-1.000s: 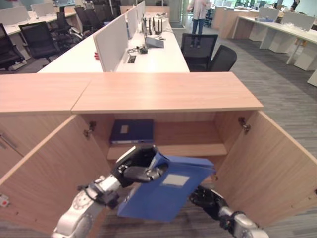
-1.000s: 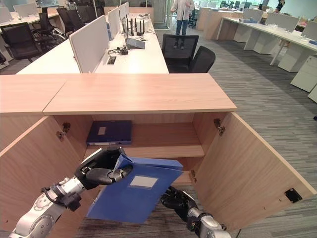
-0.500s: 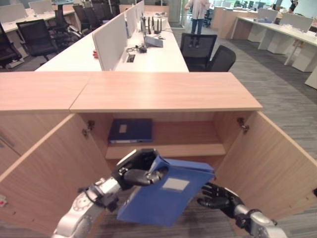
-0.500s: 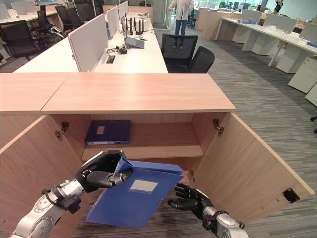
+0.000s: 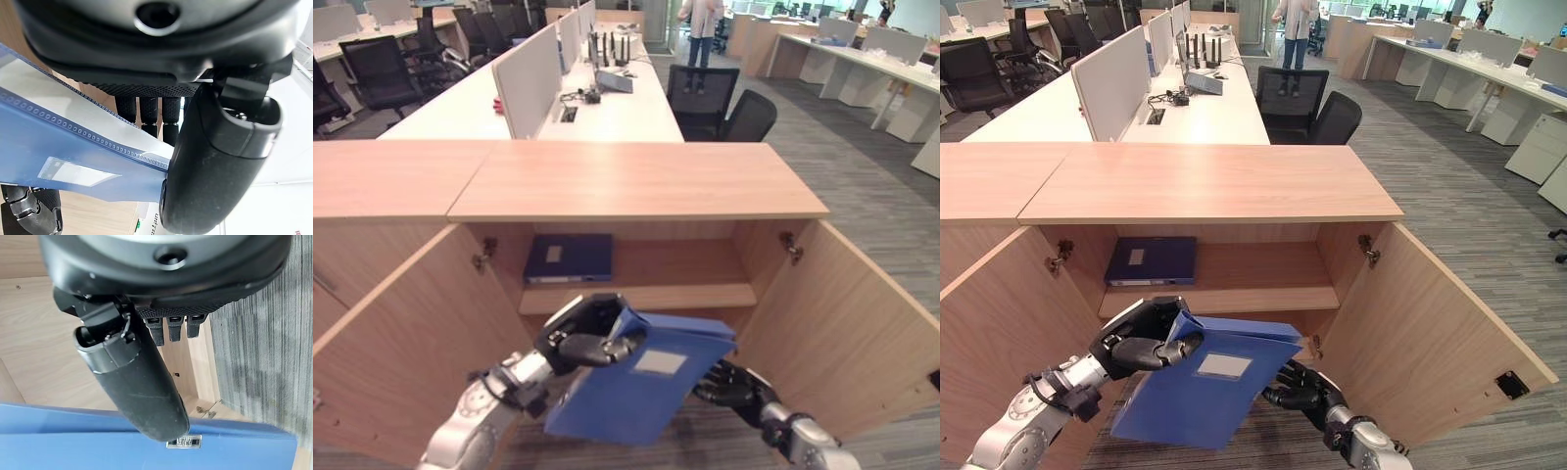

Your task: Put the empty folder in the office cabinet

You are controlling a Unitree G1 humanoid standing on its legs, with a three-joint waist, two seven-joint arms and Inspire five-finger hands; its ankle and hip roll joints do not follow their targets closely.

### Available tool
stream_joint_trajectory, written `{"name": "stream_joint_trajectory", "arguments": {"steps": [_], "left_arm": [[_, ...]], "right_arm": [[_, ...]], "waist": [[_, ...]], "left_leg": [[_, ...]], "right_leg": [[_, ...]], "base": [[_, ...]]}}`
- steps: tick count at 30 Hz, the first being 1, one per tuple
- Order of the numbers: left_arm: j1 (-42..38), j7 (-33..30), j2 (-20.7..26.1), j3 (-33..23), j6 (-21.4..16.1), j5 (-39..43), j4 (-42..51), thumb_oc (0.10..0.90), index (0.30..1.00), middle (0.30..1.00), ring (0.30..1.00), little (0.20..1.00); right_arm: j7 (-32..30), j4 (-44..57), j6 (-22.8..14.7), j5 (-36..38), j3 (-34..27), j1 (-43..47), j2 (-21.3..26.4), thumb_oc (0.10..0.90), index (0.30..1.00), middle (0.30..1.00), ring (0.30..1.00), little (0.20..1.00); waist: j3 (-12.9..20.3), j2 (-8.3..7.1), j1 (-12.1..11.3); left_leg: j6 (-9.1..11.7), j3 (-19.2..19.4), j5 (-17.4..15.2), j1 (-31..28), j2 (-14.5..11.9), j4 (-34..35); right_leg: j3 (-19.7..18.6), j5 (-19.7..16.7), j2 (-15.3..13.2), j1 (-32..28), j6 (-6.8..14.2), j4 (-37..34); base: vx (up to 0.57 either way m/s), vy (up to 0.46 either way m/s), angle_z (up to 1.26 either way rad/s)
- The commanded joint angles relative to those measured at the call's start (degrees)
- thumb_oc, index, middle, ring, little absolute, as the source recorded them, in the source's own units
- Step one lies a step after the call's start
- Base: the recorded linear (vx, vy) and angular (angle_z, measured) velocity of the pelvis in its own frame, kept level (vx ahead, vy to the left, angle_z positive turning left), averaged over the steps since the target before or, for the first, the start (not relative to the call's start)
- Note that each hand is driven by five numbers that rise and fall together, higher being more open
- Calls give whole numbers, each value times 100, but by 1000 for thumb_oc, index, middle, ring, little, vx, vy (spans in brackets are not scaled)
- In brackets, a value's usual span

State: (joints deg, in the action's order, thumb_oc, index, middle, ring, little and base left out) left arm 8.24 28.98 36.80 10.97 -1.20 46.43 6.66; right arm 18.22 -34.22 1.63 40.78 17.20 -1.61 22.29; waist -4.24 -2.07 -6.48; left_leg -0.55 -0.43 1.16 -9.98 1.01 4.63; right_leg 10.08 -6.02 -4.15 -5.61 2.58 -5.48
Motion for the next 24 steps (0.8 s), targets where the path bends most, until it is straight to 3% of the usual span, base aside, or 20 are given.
{"name": "stream_joint_trajectory", "arguments": {"steps": [1,10,16,24], "left_arm": [[-799,131,-344,-50,-542,291,247,400,300,300,300,300],[-931,120,-491,5,-658,172,252,400,300,300,300,300],[-975,177,-453,89,-685,2,285,400,300,300,300,300],[-779,227,-402,-167,-602,71,112,400,300,300,300,300]], "right_arm": [[245,402,-446,547,-39,769,-63,800,900,900,900,900],[472,1097,-467,864,315,749,-204,800,900,900,900,900],[555,1492,-448,676,516,881,-122,800,900,900,900,900],[213,1142,-654,650,-517,635,185,800,900,900,900,900]], "waist": [[191,-206,42],[211,-207,42],[217,-203,27],[265,-241,81]], "left_leg": [[57,-423,-533,-70,89,37],[58,-432,-528,-60,92,37],[60,-415,-526,-53,85,37],[60,-406,-551,-64,77,37]], "right_leg": [[287,365,-165,-331,321,48],[292,369,-177,-321,315,48],[291,365,-185,-313,312,48],[273,368,-169,-311,327,48]], "base": [[0,0,0],[0,0,0],[0,0,0],[0,0,0]]}}
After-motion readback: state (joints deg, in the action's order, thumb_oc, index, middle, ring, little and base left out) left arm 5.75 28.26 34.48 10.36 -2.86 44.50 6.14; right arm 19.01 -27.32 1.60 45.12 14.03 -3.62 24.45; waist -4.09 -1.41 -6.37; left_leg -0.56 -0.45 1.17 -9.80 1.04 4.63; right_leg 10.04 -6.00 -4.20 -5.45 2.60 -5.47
